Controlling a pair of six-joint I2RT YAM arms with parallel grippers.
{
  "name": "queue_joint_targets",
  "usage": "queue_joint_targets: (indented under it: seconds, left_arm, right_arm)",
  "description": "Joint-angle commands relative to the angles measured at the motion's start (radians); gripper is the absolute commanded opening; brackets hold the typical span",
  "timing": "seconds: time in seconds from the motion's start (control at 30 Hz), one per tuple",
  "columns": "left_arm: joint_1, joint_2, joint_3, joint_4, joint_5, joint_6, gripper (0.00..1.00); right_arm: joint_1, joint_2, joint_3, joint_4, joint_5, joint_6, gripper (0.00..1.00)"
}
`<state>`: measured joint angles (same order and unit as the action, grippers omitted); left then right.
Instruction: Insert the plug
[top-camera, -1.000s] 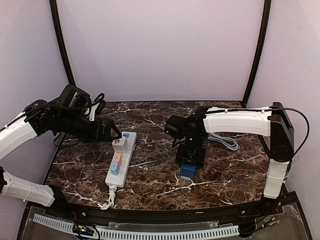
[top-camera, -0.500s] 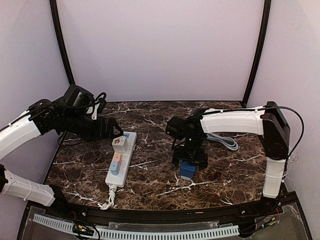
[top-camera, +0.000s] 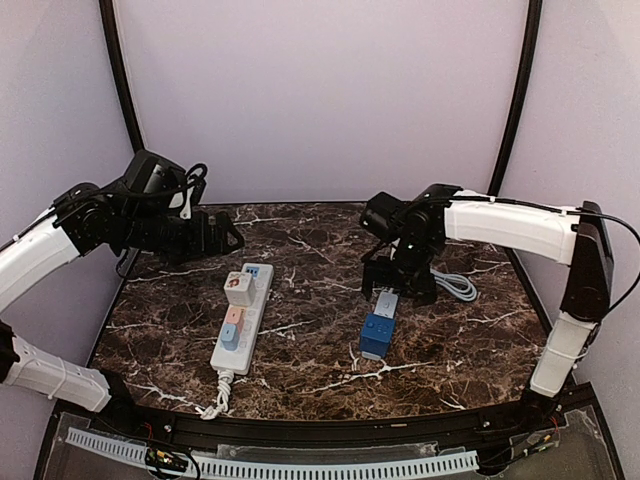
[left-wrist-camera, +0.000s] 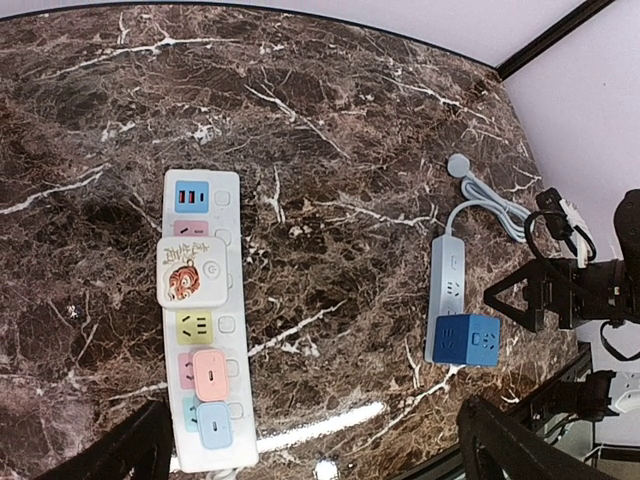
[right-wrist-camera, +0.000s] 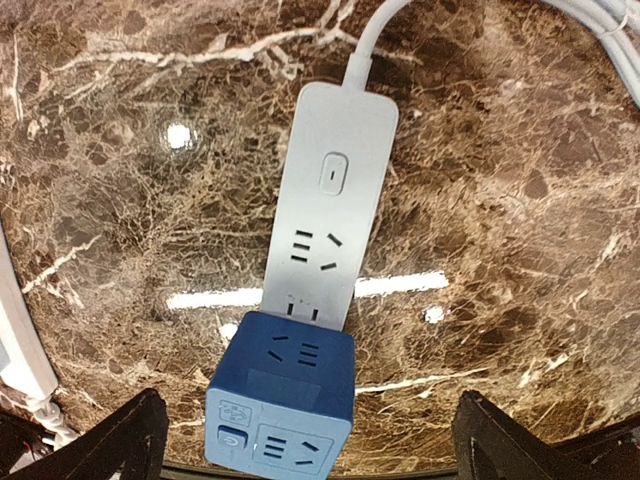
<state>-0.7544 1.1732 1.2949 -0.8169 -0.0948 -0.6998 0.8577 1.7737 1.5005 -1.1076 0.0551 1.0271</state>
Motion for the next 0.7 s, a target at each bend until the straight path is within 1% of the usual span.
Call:
queue_joint_targets:
  seconds: [0.0, 0.13, 0.23, 0.4, 0.53, 0.67]
  left_arm:
    - [0.008, 0.014, 0.050, -0.040, -0.072, -0.020, 1.00]
    - [0.007, 0.033, 0.095, -0.076, -0.144, -0.017, 1.00]
    - [0.008, 0.038, 0.114, -0.090, -0.187, -0.004, 1.00]
    - [0.009, 0.046, 0.134, -0.134, -0.314, 0.045, 1.00]
    - [0.017, 0.061, 0.159, -0.172, -0.433, 0.124, 1.00]
    - [0.025, 0.071, 0.139, -0.108, -0.547, 0.271, 0.99]
  right_arm:
    - [-0.022, -0.045, 0.036, -0.010, 0.070, -0.111, 0.99]
    - [-0.050, -0.092, 0.036, 0.018, 0.101, -0.189, 0.99]
    - [-0.074, -0.144, 0.010, 0.079, 0.111, -0.261, 0.99]
    - [-0.113, -0.236, -0.030, 0.186, 0.122, -0.393, 0.99]
    - [-0.155, -0.309, -0.063, 0.273, 0.118, -0.482, 0.99]
    - [-0.190, -0.351, -0.088, 0.357, 0.140, -0.538, 0.99]
